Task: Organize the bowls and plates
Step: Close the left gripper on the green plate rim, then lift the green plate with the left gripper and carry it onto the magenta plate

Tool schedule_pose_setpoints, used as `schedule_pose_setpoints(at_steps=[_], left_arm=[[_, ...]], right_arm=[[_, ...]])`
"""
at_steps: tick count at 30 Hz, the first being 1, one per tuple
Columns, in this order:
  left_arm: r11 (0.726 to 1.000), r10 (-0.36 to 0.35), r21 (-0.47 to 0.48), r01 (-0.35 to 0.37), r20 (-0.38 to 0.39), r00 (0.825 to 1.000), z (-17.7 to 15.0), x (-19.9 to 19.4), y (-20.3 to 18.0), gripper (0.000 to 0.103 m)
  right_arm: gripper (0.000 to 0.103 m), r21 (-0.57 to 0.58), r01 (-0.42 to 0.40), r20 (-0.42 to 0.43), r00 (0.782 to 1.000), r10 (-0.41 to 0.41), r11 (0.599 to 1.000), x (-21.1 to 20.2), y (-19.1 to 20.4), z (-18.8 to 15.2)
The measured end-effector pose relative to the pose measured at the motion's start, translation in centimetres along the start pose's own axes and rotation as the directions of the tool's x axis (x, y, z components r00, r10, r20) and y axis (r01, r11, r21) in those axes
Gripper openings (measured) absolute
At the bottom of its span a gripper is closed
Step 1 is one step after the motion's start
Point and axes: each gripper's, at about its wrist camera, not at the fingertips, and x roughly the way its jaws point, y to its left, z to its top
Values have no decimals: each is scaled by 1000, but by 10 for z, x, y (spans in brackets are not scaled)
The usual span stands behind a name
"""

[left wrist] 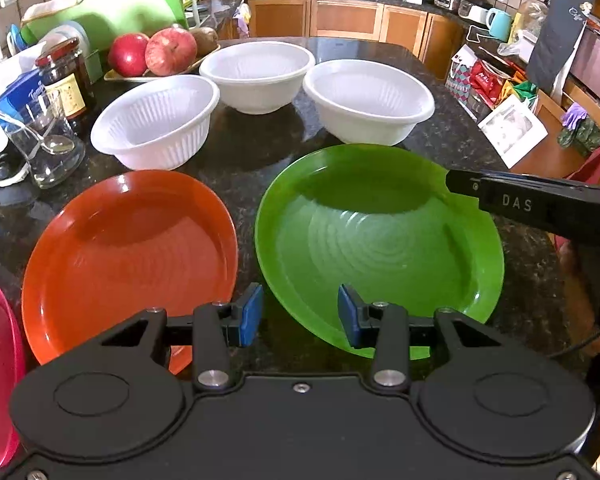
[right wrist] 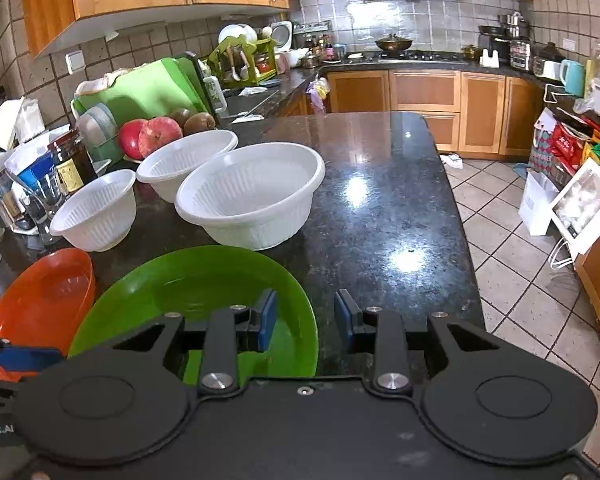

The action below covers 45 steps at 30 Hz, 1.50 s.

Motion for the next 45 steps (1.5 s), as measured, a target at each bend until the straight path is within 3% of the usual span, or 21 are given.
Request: schedule_pose_setpoints(at_steps=[8,13,20,24,45], left_arm=[[1000,2,-15,-3,-14,1000,3,7,0,49],[1000,9,-16,-9,-5,1000,7,10,0,48],[998,61,-20,-61,-2,998,6,12,1,20],[998,50,-35,-50,-6,999,6,11,4,15],[999,25,26,-25,4,1000,-15,0,-3,19]], right_arm=[[33,-15,-17,-17,1000,17,1000,11,0,0],[25,-13,-23,-32,999,23,1000,13,-1,0],[14,-4,10,-37,999,-10,1000,11,-4,-2],[13,3,20,-41,999,-20,1000,7,-4,-5],[13,49,42,-54,998,-40,998,-28,-2,-38]])
